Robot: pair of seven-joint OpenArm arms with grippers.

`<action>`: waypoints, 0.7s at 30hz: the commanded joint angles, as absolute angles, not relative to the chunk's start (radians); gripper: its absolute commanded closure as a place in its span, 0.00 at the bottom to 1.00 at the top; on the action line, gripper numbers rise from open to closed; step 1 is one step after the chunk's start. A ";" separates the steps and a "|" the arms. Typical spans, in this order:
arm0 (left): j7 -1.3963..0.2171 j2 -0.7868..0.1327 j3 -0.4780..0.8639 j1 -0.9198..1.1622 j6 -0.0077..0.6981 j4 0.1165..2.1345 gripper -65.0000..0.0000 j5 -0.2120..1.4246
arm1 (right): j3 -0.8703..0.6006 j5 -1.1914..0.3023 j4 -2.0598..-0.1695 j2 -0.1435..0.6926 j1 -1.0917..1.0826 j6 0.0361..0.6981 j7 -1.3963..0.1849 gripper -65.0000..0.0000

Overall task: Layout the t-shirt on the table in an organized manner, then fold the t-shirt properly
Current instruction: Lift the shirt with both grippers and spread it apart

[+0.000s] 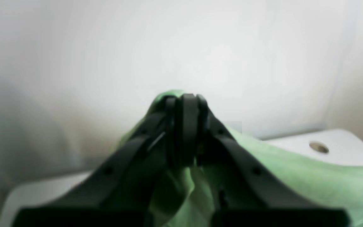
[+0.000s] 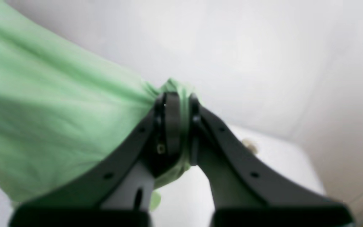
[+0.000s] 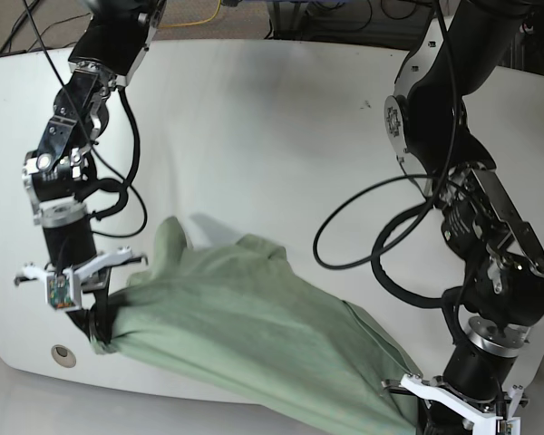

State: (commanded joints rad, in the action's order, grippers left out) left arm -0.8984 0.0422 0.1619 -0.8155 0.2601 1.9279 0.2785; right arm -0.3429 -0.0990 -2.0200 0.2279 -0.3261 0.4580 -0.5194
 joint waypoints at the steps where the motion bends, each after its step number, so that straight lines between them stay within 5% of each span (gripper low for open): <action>1: -0.898 0.042 0.162 -0.832 0.260 1.928 1.00 0.278 | -0.343 -0.099 -2.018 0.240 -0.355 0.464 -0.536 1.00; 11: -0.900 0.041 0.163 -0.868 0.262 1.928 1.00 0.283 | -0.343 -0.099 -2.023 0.283 -0.380 0.498 -0.585 1.00; 21: -1.027 0.042 0.174 -0.573 0.265 1.928 1.00 0.306 | -0.395 -0.101 -2.026 0.197 -0.090 0.499 -0.582 1.00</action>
State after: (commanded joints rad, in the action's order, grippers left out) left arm -1.0273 0.0422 0.1741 -0.5731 0.2647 1.9279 0.3061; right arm -0.3951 -0.1005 -2.0261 0.1972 -0.0898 0.4994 -0.5823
